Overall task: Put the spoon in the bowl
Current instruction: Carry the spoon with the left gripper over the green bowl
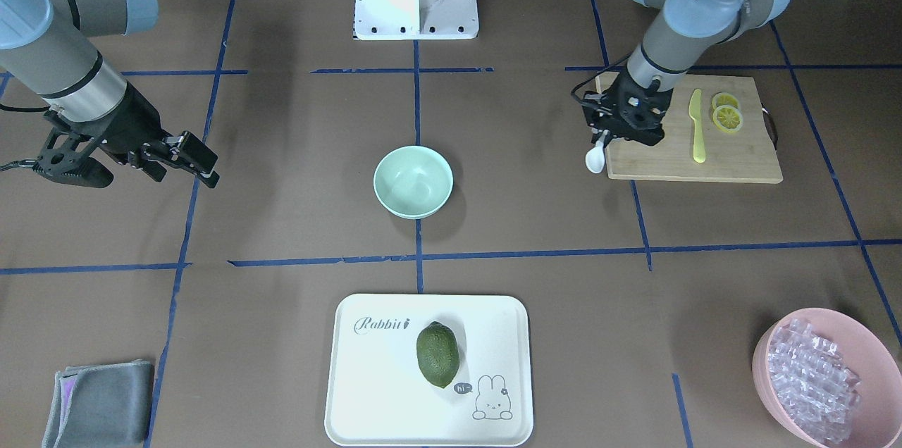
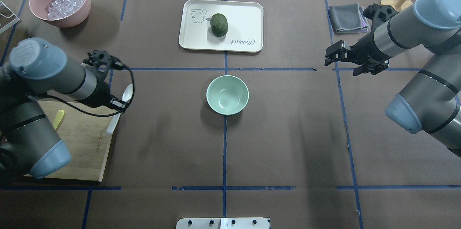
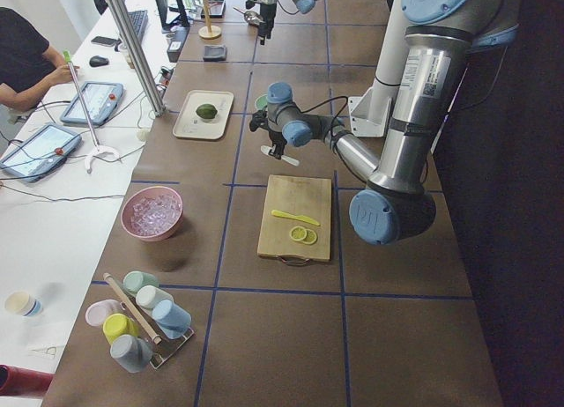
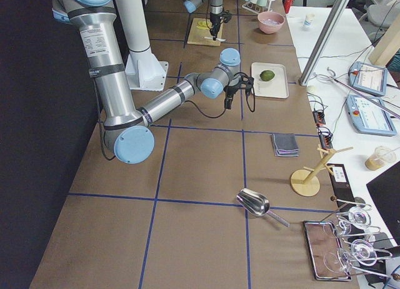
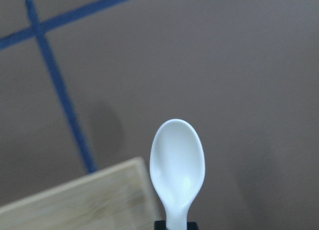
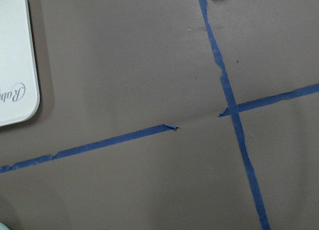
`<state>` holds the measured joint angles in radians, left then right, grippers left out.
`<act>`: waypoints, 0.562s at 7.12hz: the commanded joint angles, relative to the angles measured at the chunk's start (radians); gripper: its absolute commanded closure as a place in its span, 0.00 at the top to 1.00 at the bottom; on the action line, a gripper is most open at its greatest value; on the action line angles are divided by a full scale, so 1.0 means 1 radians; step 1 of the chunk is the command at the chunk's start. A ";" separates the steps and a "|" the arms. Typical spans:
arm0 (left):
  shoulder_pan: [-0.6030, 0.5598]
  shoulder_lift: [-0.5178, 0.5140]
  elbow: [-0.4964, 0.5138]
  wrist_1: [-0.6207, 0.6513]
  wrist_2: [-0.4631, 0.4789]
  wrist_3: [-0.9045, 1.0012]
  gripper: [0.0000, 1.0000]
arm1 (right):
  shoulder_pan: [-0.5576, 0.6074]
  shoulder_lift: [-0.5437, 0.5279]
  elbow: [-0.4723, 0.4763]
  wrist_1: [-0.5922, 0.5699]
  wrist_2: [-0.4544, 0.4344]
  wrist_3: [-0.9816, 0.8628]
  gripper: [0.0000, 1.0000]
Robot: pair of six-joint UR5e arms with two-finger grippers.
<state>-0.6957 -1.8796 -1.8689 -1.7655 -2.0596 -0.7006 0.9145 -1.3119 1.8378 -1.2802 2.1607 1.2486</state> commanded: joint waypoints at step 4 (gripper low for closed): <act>0.077 -0.500 0.328 0.172 -0.001 -0.059 0.00 | 0.029 -0.010 -0.002 -0.007 -0.001 -0.001 1.00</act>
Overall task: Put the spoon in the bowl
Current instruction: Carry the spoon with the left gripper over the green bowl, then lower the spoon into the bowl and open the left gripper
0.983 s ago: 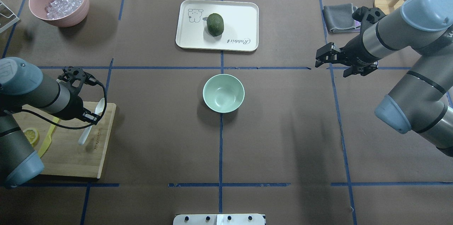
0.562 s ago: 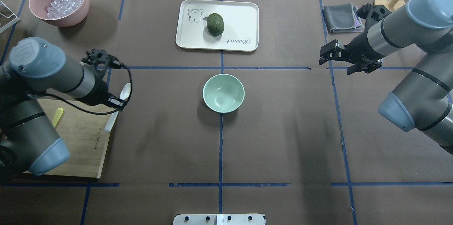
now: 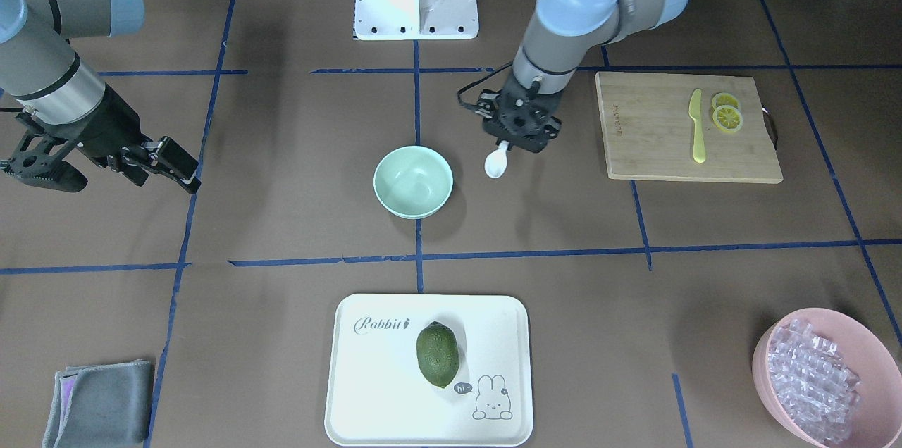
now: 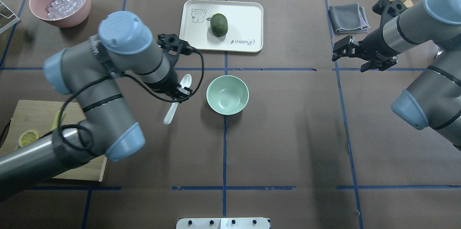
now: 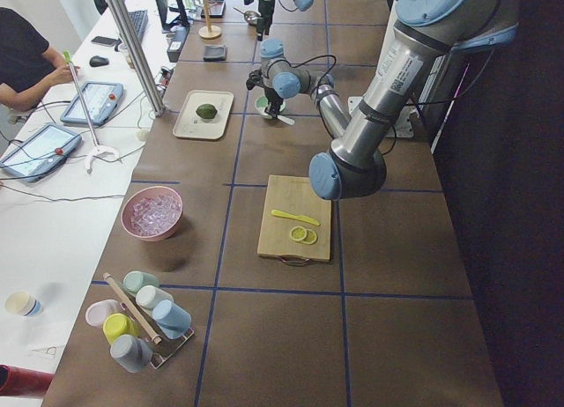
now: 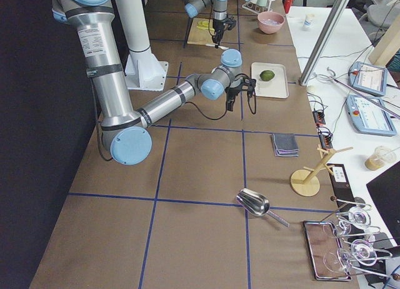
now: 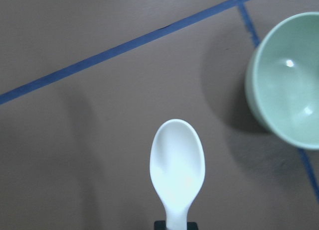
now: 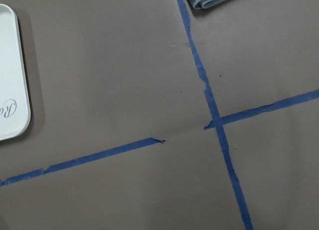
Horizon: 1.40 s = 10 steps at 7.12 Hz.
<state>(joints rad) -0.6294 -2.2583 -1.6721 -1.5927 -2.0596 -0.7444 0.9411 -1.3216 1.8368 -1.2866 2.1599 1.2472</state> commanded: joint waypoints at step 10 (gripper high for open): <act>0.074 -0.221 0.264 -0.033 0.087 -0.056 0.55 | -0.002 -0.002 -0.011 0.009 -0.003 0.009 1.00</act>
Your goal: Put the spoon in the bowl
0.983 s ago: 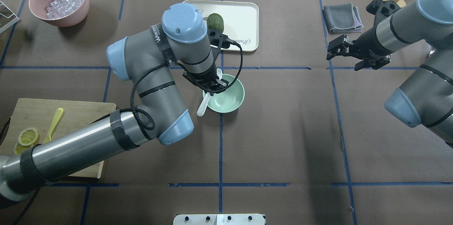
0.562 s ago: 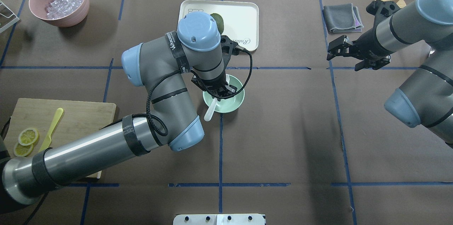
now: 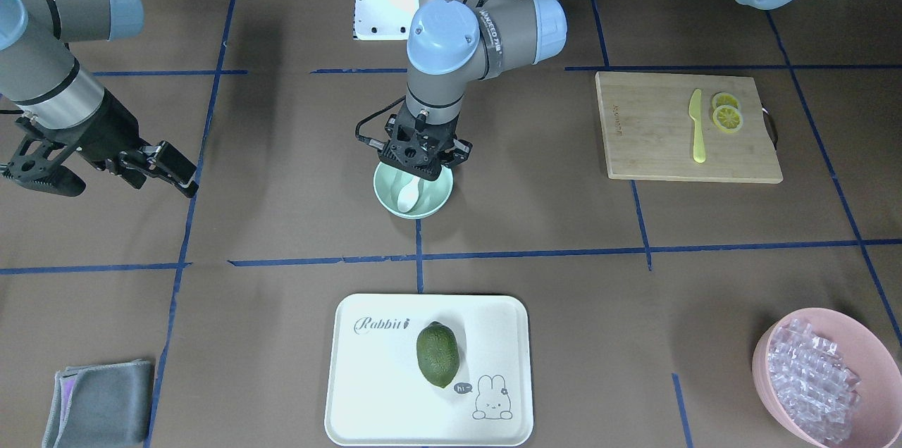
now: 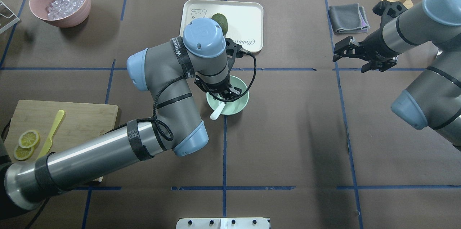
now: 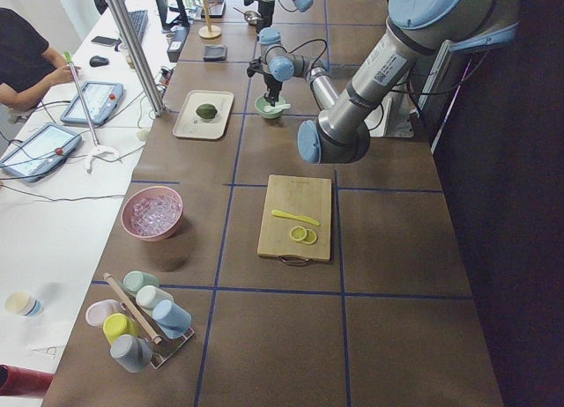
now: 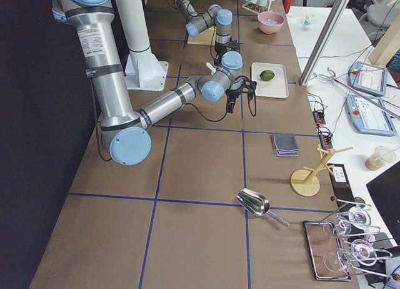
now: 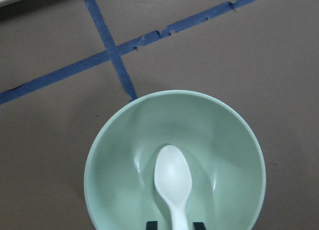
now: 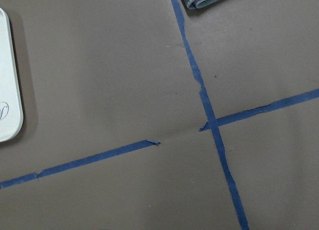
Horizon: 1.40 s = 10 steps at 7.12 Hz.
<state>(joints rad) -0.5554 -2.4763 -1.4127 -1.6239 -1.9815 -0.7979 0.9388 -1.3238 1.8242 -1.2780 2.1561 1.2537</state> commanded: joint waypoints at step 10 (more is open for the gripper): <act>-0.701 0.771 -0.282 -0.002 -0.348 0.650 1.00 | 0.484 -0.198 0.006 -0.446 0.177 -1.070 1.00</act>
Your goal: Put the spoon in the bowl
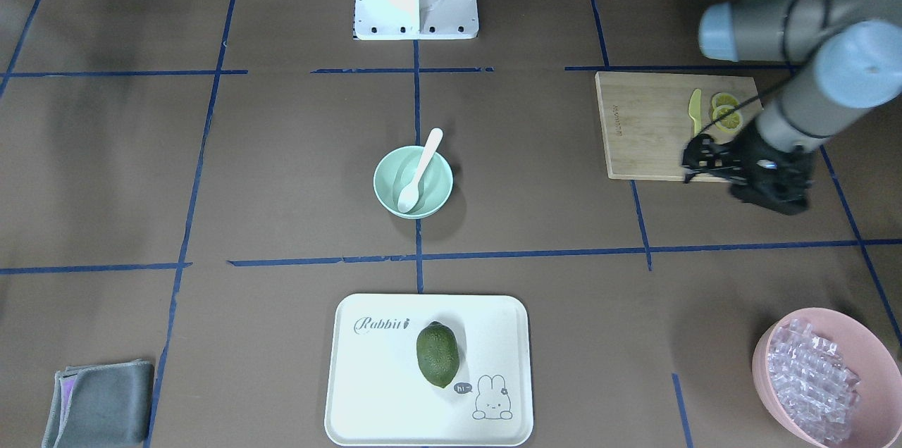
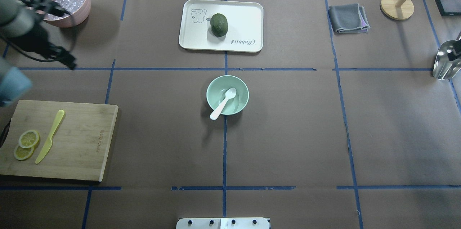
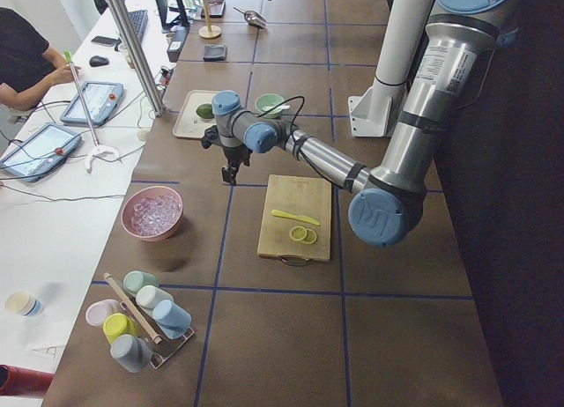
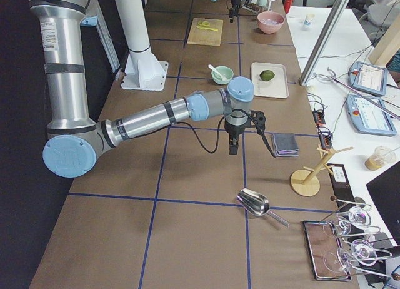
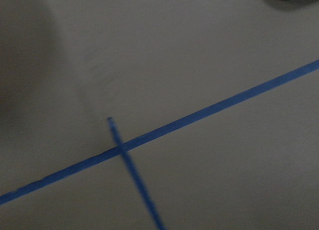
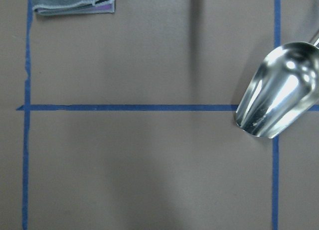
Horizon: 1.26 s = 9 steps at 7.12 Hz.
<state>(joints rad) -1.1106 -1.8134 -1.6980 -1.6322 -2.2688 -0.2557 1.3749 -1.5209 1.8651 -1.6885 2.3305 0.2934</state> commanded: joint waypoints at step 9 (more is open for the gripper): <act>-0.471 0.272 0.004 0.344 -0.129 0.395 1.00 | 0.099 -0.094 -0.120 -0.019 0.024 -0.301 1.00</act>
<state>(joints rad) -1.5821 -1.5435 -1.6985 -1.2888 -2.3990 0.1383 1.4741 -1.5993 1.7291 -1.7074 2.3552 -0.0044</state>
